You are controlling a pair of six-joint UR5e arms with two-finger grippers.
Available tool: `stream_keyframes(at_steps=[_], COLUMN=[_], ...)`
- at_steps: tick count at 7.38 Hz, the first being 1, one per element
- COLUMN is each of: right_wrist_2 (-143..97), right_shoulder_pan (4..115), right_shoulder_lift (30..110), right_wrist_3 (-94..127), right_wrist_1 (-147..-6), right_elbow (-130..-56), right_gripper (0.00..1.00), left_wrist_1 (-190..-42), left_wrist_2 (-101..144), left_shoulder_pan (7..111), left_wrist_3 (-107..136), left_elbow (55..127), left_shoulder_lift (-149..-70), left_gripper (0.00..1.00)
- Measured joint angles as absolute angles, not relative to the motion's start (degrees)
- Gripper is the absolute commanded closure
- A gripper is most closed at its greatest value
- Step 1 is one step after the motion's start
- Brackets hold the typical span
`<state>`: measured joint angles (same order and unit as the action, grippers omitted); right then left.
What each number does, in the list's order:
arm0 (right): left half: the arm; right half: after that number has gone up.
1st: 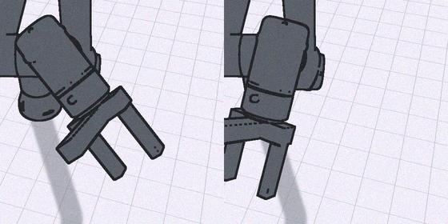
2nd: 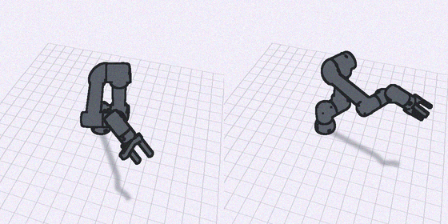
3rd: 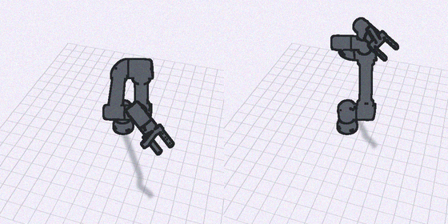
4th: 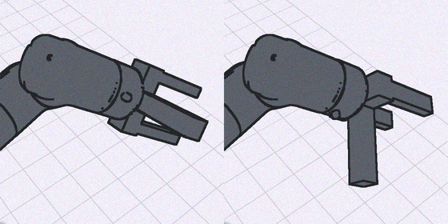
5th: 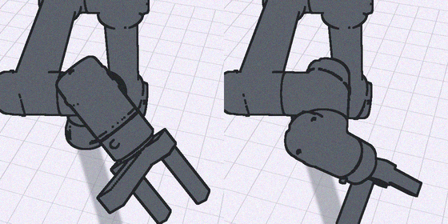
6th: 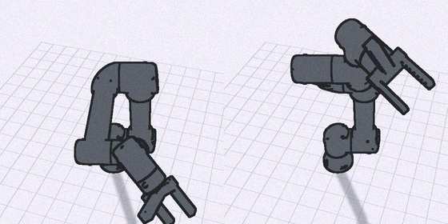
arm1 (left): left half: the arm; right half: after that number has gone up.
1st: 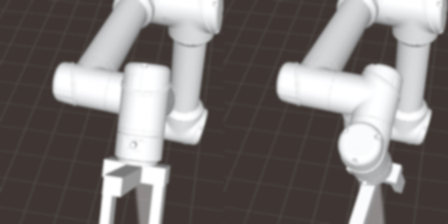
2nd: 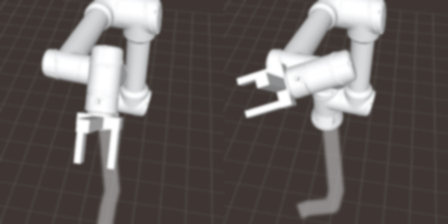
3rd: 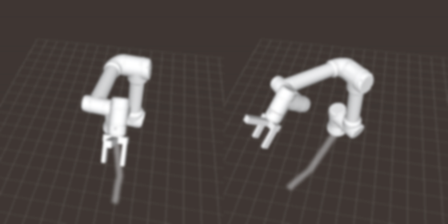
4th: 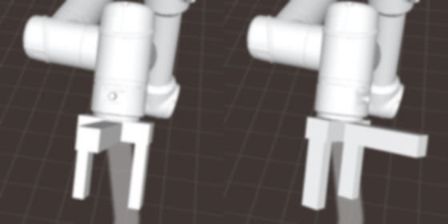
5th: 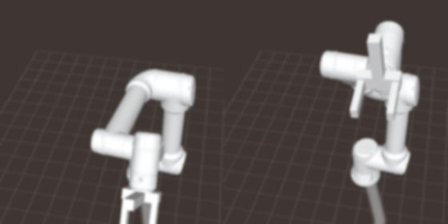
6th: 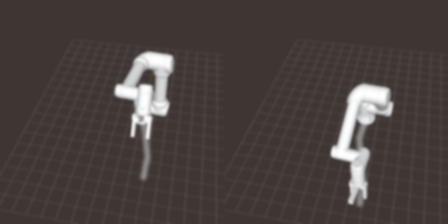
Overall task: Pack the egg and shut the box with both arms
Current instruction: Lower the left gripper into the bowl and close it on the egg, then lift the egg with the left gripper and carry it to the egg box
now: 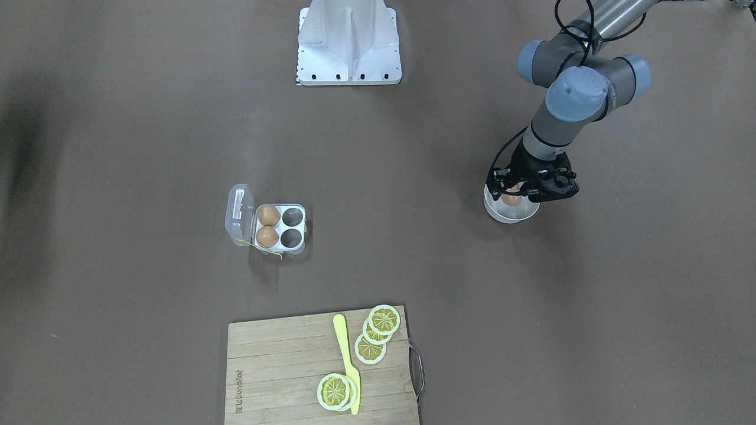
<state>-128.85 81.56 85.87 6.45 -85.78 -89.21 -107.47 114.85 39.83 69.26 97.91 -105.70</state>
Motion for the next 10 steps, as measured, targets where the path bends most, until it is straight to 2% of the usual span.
stream_keyframes(at_steps=[1, 3, 4, 5, 6, 8, 10], right_wrist_2=[-128.8, -128.8, -128.8, -128.8, -128.8, -128.8, -128.8], right_shoulder_pan=[81.5, 81.4, 81.4, 81.3, 81.3, 81.3, 81.3], right_shoulder_lift=[85.9, 85.9, 85.9, 85.9, 85.9, 85.9, 85.9], right_wrist_3=[6.4, 6.4, 6.5, 6.5, 6.5, 6.5, 6.6], right_wrist_1=[-85.8, -85.8, -85.8, -85.8, -85.8, -85.8, -85.8], right_elbow=[-89.2, -89.2, -89.2, -89.2, -89.2, -89.2, -89.2], right_gripper=[0.00, 0.00, 0.00, 0.00, 0.00, 0.00, 0.00], left_wrist_1=[-107.5, -107.5, -107.5, -107.5, -107.5, -107.3, -105.5], left_wrist_2=[114.8, 114.8, 114.9, 115.0, 115.2, 115.5, 115.7], left_shoulder_pan=[39.7, 39.6, 39.6, 39.6, 39.6, 39.6, 39.6], left_wrist_3=[69.3, 69.2, 69.2, 69.2, 69.2, 69.0, 68.8], left_elbow=[97.7, 97.7, 97.8, 97.9, 98.0, 98.9, 101.6], left_shoulder_lift=[-105.7, -105.6, -105.6, -105.6, -105.6, -105.7, -105.8], left_gripper=[0.34, 0.48, 0.59, 0.75, 0.82, 0.86, 0.86])
